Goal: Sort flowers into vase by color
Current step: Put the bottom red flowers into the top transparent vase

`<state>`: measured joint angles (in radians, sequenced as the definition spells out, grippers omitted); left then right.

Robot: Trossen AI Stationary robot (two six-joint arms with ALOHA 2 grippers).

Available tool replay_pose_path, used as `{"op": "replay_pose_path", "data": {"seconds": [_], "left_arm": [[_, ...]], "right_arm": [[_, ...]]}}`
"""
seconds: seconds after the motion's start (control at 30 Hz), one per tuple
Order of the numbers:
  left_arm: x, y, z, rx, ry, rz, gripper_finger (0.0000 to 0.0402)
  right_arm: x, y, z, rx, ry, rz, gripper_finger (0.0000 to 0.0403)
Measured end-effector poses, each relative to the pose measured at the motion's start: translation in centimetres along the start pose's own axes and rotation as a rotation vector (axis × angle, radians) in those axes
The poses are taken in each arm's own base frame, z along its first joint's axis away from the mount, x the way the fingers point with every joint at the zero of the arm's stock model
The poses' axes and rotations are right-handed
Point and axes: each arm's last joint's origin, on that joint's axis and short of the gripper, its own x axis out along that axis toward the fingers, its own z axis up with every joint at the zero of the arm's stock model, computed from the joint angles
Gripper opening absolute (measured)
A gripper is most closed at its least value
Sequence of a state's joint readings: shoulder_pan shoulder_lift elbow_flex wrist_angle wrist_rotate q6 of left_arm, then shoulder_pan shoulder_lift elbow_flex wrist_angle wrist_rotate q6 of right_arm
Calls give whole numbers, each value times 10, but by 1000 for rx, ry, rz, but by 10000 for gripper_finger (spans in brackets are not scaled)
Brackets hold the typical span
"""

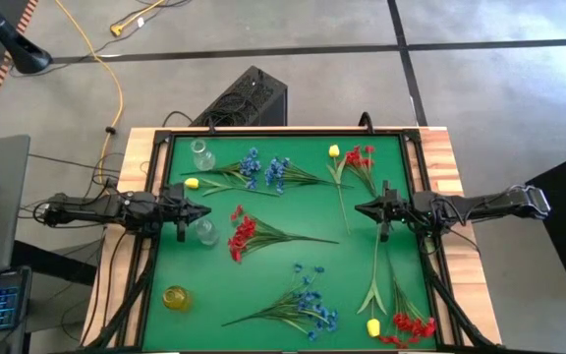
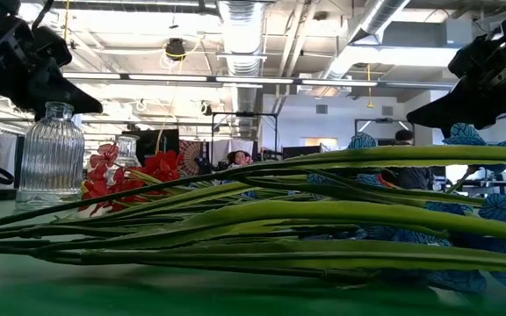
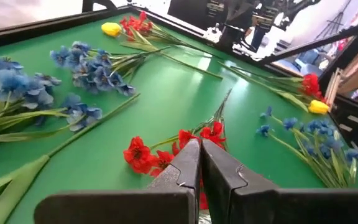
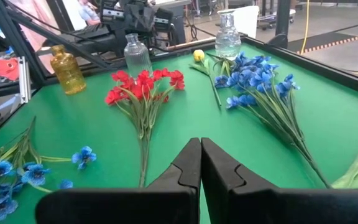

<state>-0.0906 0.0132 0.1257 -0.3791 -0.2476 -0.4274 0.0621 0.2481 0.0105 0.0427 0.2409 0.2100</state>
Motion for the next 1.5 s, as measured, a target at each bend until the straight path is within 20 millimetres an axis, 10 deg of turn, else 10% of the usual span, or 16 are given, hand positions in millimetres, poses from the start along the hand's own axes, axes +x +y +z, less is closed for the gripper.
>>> {"op": "replay_pose_path", "data": {"seconds": [0.93, 1.5], "left_arm": [[47, -44, 65, 228, -130, -94, 0], [146, -110, 148, 531, 151, -52, 0]], "right_arm": [[-6, 7, 36, 74, -320, 79, 36], [3, 27, 53, -37, -278, 156, 36]]}}
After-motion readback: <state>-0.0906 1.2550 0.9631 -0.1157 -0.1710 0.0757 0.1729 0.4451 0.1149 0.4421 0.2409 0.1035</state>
